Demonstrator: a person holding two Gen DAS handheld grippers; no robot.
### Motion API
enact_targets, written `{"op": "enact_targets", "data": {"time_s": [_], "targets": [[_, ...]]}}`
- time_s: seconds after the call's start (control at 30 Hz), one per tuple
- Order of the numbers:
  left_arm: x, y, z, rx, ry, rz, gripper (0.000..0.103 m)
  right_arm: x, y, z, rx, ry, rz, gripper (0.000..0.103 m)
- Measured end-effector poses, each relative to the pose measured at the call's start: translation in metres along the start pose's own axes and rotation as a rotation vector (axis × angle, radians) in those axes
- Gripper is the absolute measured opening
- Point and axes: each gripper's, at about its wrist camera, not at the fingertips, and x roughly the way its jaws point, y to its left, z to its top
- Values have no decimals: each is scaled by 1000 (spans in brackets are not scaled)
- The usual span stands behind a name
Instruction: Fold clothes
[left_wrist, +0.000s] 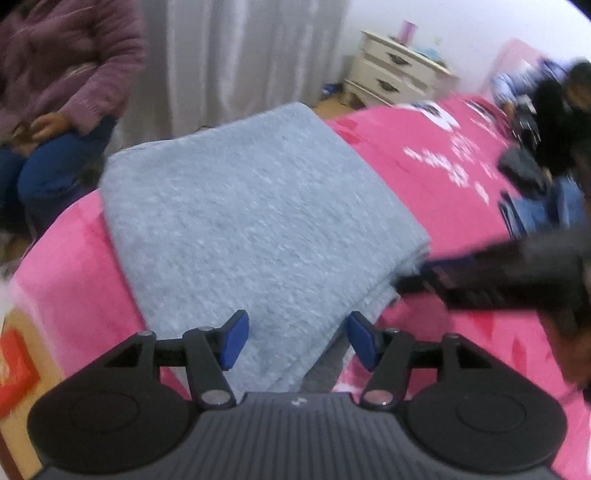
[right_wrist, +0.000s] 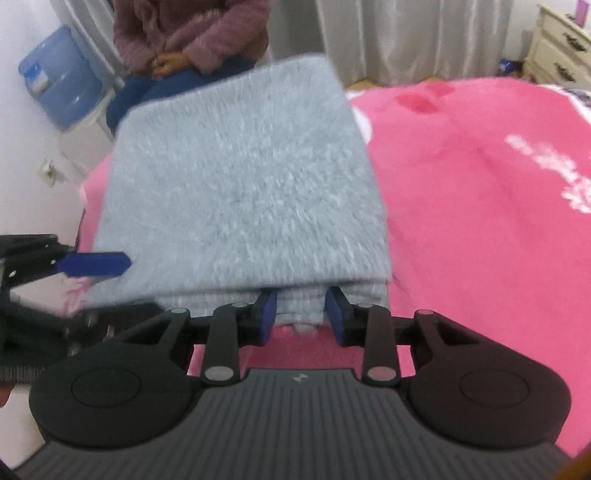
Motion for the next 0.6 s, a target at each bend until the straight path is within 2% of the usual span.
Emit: {"op": "enact_targets", "data": {"time_s": [0.03, 0.1, 0.2, 0.27, 0.47, 0.6], "targets": [[-4, 0, 0, -23, -4, 16, 71, -8, -1, -5, 8, -1, -11, 29], [-13, 1, 1, -61, -17, 56, 86, -21, -4, -18, 33, 18, -51, 30], [-25, 0, 4, -126, -22, 62, 98, -32, 1, -37, 57, 54, -72, 30], [-28, -2, 5, -172, -13, 64, 99, -34, 11, -49, 42, 72, -86, 30], [-27, -6, -3, -241, 28, 165, 100, -34, 28, -62, 61, 107, -111, 31], [-22, -5, -11, -257, 92, 240, 100, -34, 28, -63, 99, 113, -133, 34]]}}
